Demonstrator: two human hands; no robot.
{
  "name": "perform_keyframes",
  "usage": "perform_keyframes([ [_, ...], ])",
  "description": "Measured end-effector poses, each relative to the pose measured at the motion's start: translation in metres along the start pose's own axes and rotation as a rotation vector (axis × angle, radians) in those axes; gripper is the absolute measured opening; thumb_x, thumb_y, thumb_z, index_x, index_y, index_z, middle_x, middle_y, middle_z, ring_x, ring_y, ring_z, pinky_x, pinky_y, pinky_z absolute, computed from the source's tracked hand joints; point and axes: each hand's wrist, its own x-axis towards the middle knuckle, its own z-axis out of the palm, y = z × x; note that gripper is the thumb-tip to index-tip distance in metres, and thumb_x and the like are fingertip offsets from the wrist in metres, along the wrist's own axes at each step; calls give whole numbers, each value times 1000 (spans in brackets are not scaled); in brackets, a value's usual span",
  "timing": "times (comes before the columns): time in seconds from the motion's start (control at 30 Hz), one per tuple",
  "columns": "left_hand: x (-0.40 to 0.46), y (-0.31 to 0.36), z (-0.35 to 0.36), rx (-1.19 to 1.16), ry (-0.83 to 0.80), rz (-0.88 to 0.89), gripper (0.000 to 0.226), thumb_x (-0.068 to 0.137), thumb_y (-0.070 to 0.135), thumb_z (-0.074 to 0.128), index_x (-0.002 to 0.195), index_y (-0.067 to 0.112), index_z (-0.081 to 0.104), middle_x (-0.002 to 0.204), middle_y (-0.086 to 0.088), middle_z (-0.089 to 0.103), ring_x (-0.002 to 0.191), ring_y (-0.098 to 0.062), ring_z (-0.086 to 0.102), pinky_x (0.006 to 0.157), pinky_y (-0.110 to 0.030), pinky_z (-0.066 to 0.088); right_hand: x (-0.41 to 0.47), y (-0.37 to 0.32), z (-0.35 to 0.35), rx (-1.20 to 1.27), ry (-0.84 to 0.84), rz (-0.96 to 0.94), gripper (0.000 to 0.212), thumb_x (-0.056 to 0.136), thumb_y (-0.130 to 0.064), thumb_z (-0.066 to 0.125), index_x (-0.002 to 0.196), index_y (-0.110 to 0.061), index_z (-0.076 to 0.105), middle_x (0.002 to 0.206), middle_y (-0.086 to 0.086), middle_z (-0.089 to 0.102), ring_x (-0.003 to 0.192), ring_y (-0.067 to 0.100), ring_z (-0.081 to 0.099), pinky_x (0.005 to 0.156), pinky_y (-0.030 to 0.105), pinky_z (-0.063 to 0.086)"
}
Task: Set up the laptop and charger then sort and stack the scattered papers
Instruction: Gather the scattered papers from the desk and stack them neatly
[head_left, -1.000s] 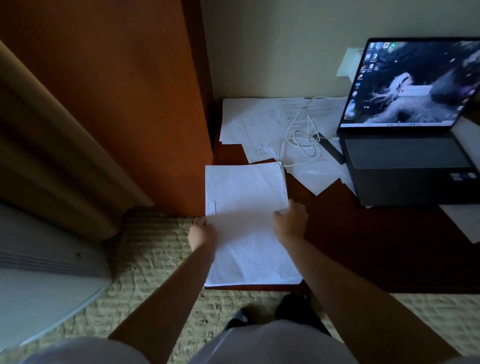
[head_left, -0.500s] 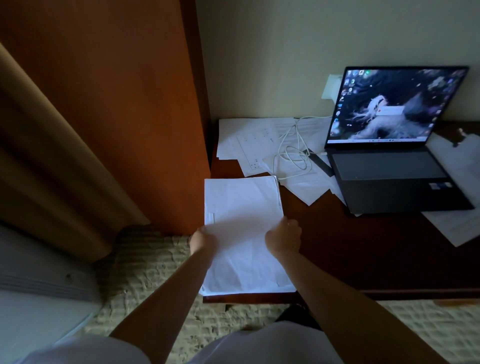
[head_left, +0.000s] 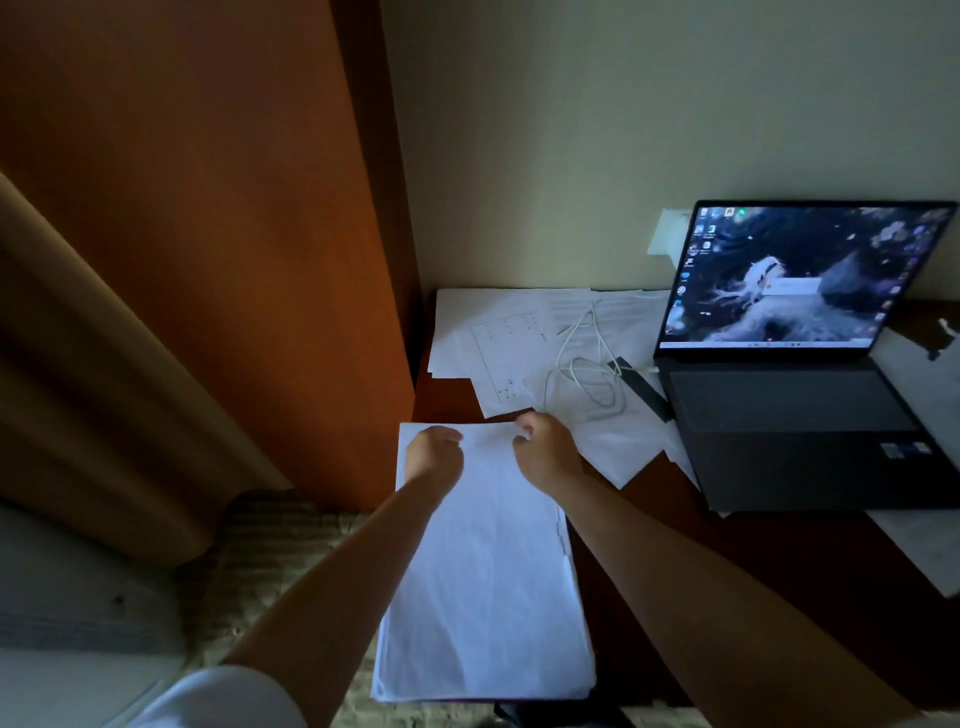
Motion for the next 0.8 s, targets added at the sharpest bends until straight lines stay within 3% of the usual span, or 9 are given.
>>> perform_keyframes([
  [0.17,64,26,20,-71,7,-97,34,89,1,47,113,11,67,121,-8,63,109,-25,58,87,-28,48,61,-1,3,-40,-25,-91,44,90,-3,49,134,-4,47,139,11,48,126,24,47,103,29,38],
  [0.23,89,37,29,-123,12,-154,36,89,2,51,121,11,63,121,-9,63,104,-23,59,81,-27,48,79,-1,7,-28,-47,-95,51,90,-6,53,139,-6,41,144,8,42,130,22,42,106,29,35],
  [0.33,115,52,42,-406,-33,-326,44,87,10,64,129,11,53,113,-15,65,84,-22,62,66,-25,50,95,1,12,-57,-91,-141,67,87,-20,61,145,-8,28,148,6,32,137,20,31,110,30,31],
  [0.4,122,58,48,-447,-51,-404,36,82,17,73,115,14,58,99,-14,67,80,-25,62,64,-27,48,99,5,14,-114,-137,-157,84,82,-29,67,148,-10,20,150,6,28,138,21,28,110,33,31],
  [0.47,130,62,51,-377,2,-368,13,80,15,74,78,14,61,73,-8,61,75,-24,58,65,-30,45,101,13,17,-206,-146,-163,92,80,-33,71,150,-11,15,152,6,25,140,21,25,111,33,29],
  [0.53,134,65,47,-402,122,-264,23,81,12,68,61,10,56,64,-9,54,70,-21,53,63,-32,42,106,19,19,-295,-76,-135,82,86,-31,64,150,-12,15,154,7,23,142,21,22,112,32,28],
  [0.6,136,67,37,-509,211,-164,17,85,11,61,69,8,57,69,-12,52,69,-20,50,63,-32,41,115,24,17,-309,65,-86,59,95,-22,49,148,-11,25,152,9,30,141,21,25,110,31,31],
  [0.67,135,71,27,-601,145,-106,24,95,19,51,74,10,58,81,-11,60,75,-22,57,71,-32,46,124,22,13,-304,193,-110,42,97,-13,42,138,-8,42,141,10,45,134,23,38,105,31,36],
  [0.8,150,55,22,-401,112,-155,36,102,30,34,110,18,67,125,-3,60,115,-21,53,98,-32,39,138,4,10,-40,380,-35,28,99,-15,42,118,-4,59,114,13,65,111,29,59,91,34,46],
])
